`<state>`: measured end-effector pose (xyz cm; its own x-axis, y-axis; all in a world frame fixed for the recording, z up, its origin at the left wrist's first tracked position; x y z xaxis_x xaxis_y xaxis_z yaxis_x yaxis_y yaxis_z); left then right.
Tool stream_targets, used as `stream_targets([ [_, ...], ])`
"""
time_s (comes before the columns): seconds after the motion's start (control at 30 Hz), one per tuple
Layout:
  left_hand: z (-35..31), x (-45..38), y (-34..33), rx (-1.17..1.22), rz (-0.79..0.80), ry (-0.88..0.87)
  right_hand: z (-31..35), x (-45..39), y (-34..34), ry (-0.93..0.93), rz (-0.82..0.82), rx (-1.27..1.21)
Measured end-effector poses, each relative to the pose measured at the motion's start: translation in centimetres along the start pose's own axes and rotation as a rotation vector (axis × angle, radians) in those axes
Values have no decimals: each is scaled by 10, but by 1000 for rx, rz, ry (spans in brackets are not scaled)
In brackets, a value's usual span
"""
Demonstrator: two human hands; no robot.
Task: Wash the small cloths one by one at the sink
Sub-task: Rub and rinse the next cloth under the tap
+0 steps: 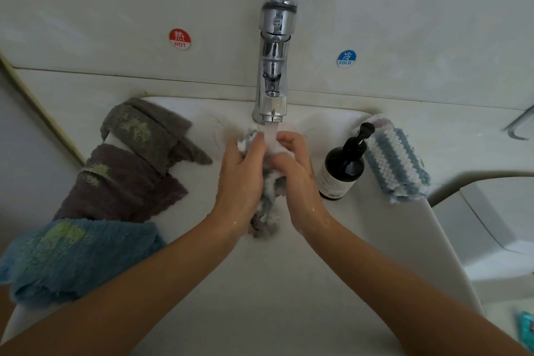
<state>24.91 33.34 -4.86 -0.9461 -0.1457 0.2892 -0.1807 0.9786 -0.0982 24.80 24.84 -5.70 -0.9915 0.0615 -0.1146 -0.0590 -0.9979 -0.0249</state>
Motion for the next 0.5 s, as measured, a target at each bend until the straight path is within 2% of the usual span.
stream_targets([
  [0.2,-12,-6,10,149,47,-124,1,1,2,-212,101,49],
  [0.33,-12,-8,13,165,79,-130,6,-2,4,-191,90,16],
  [0.5,-6,-5,10,55,142,-107,4,-4,4,-98,-1,94],
])
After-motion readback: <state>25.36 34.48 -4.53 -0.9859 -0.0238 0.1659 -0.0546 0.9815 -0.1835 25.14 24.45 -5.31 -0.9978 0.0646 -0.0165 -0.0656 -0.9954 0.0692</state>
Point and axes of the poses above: each hand's wrist, its own x-axis away from the middle knuckle, its own y-axis out of the back of the hand, z = x × y, the point moved 1 cm from there along -x, towards the middle knuckle, and after that the axes turned 7 degrees about y, right-handed, at the moved point
